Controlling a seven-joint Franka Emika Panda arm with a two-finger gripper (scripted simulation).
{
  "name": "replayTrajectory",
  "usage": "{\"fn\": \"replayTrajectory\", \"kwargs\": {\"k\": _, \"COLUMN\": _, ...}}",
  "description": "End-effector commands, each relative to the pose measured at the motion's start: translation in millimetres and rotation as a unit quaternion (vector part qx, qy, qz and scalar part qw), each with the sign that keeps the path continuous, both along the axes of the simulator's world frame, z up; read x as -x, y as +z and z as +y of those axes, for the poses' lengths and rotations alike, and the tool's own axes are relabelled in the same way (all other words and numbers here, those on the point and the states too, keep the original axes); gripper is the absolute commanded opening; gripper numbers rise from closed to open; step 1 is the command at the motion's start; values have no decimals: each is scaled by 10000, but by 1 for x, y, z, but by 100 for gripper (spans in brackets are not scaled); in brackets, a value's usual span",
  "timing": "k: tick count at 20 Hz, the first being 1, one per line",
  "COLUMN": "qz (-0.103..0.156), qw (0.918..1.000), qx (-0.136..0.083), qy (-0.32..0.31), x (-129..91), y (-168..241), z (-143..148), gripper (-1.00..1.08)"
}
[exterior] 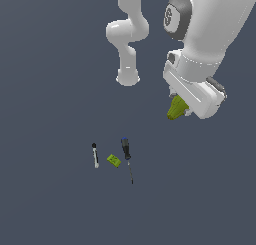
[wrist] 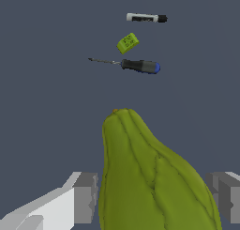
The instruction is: Pick up a designated object from a clutter of objects.
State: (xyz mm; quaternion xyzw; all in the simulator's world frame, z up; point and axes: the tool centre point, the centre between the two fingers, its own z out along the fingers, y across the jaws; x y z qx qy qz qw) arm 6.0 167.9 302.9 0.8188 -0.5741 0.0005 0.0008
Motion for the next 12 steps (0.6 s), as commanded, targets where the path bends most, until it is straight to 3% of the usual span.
{"fn": "replayTrajectory", "kwargs": {"k": 1, "qz": -6, "qw": 10000, "qx": 0, "qy": -2, "x": 5, "y": 29, "z": 10, "gripper": -100}}
{"fn": "replayTrajectory", "kwargs": {"k": 12, "qz": -2, "qw": 10000, "qx": -7, "qy": 0, "x": 15, "y": 113, "z": 43, "gripper": -100}}
